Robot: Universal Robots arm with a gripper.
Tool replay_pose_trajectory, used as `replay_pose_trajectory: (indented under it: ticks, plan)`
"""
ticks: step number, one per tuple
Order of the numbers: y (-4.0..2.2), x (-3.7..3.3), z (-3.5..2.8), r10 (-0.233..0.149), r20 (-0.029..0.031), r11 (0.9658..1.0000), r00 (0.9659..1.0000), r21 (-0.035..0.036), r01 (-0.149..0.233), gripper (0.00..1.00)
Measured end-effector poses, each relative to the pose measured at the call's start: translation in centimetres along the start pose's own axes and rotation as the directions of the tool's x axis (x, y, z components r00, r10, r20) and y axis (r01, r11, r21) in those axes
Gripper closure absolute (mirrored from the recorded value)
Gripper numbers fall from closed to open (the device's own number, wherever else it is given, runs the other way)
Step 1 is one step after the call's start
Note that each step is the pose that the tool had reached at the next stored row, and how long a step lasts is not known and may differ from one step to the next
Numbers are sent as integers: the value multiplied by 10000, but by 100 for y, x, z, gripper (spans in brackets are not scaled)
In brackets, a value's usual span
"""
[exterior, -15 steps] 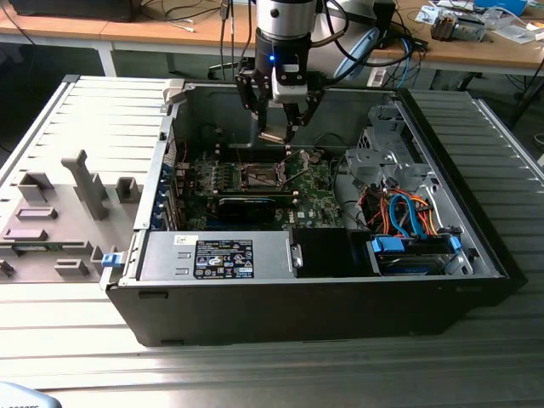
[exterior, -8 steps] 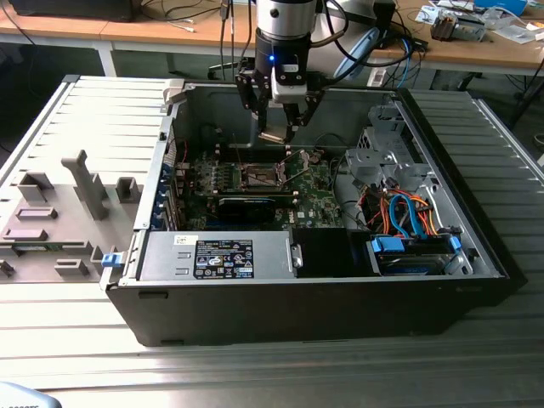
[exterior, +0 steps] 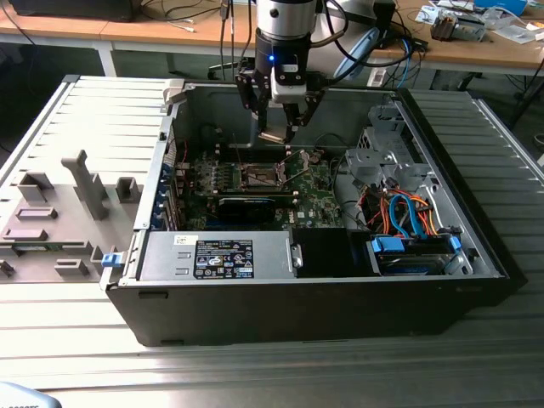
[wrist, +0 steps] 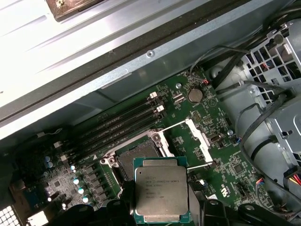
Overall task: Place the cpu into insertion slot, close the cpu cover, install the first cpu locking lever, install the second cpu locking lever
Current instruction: 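Place the cpu into insertion slot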
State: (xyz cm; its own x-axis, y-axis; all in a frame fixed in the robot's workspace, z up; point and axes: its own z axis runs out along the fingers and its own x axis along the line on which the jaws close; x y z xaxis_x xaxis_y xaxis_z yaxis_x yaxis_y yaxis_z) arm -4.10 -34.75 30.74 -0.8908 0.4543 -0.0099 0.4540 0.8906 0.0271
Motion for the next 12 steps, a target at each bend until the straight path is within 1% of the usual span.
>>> replay_pose_trajectory:
  ticks: [12]
  plan:
    - [0,0,1,154,4,9999,9999,1,-154,45]
